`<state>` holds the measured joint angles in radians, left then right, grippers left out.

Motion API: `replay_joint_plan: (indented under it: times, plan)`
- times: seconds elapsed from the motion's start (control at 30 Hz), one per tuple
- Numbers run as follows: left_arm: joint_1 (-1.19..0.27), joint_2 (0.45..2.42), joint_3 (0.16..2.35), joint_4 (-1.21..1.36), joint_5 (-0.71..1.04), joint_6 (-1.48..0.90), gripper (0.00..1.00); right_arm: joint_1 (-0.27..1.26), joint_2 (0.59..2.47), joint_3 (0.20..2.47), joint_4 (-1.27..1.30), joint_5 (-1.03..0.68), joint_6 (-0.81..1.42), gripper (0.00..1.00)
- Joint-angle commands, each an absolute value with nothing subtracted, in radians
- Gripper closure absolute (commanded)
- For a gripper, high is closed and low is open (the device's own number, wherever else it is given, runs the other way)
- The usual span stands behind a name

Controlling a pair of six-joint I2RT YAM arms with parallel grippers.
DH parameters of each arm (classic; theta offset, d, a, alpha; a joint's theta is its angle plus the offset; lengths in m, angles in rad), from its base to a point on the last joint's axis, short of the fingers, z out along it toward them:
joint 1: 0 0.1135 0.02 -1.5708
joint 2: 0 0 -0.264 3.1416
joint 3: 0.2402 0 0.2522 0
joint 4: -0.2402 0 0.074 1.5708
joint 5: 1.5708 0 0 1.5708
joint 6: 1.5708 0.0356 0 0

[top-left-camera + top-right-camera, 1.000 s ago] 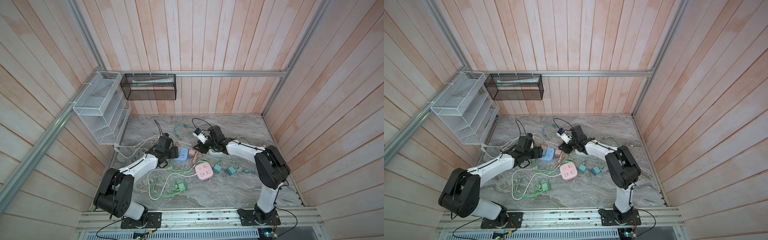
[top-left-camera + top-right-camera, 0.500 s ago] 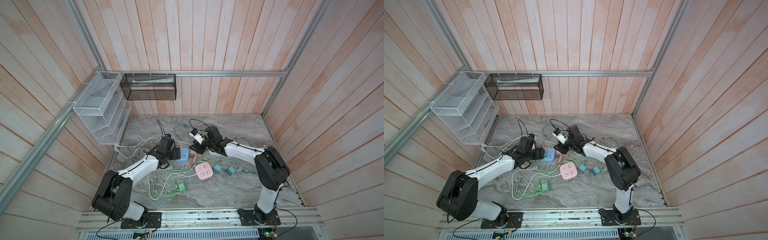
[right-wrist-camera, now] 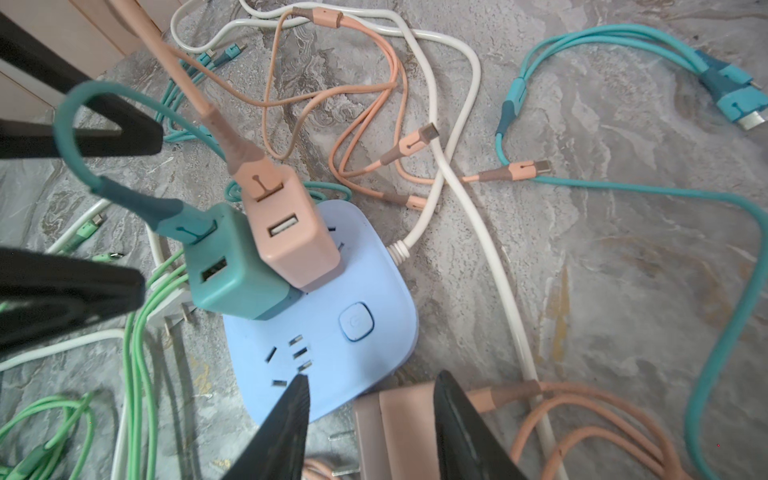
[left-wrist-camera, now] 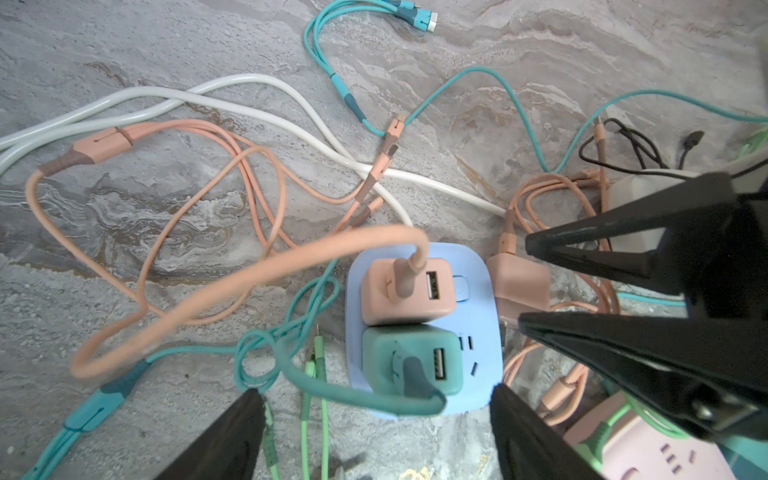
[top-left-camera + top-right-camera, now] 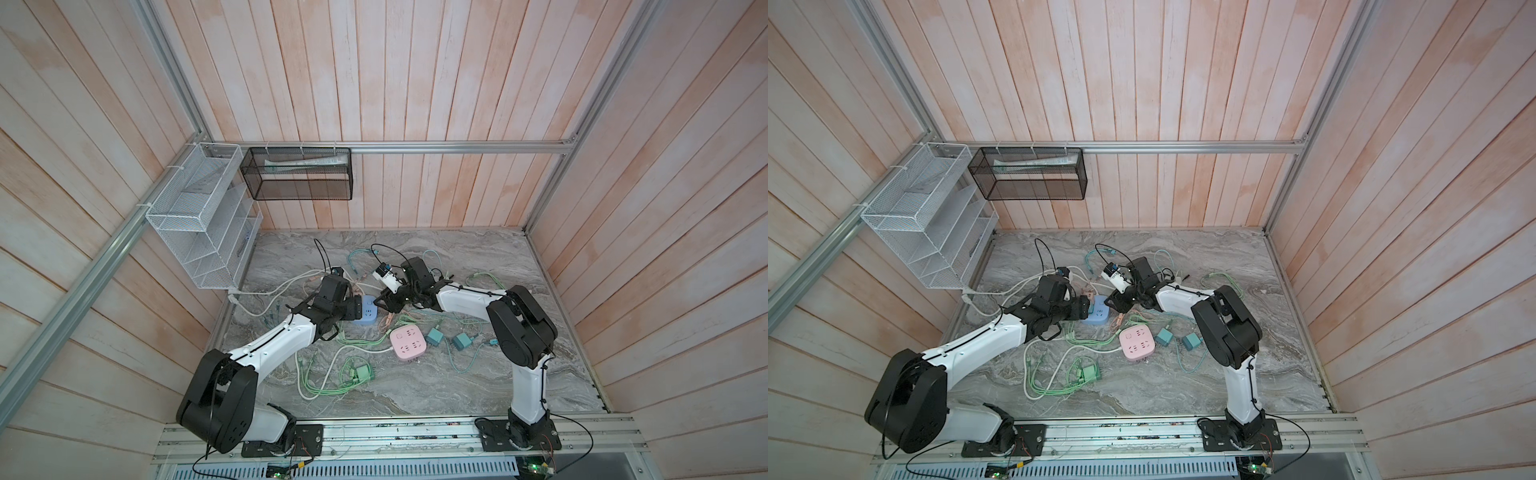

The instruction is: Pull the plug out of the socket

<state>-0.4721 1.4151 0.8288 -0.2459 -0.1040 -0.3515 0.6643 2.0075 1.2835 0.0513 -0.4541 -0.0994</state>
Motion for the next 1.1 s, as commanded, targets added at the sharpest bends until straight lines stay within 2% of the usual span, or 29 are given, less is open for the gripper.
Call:
replay_joint_plan:
  times: [0.0, 0.27, 0.47, 0.8, 1.07]
  plan:
    - [-0.496, 1.447, 0.811, -0.223, -0.089, -0.357, 0.14, 0.667, 2.046, 1.327, 0.043, -0.455, -0.06, 0.53]
    - [-0.509, 1.552, 0.862, -0.231, -0.121, -0.351, 0.17, 0.667, 2.077, 1.356, 0.012, -0.421, -0.032, 0.52]
    - [-0.51, 1.615, 0.905, -0.224, -0.147, -0.335, 0.26, 0.667, 2.092, 1.375, -0.018, -0.419, -0.032, 0.53]
    - [-0.512, 1.667, 0.933, -0.198, -0.162, -0.32, 0.32, 0.667, 2.092, 1.373, -0.035, -0.403, -0.038, 0.54]
    - [-0.519, 1.68, 0.942, -0.186, -0.177, -0.32, 0.44, 0.667, 2.109, 1.386, -0.059, -0.389, -0.024, 0.55]
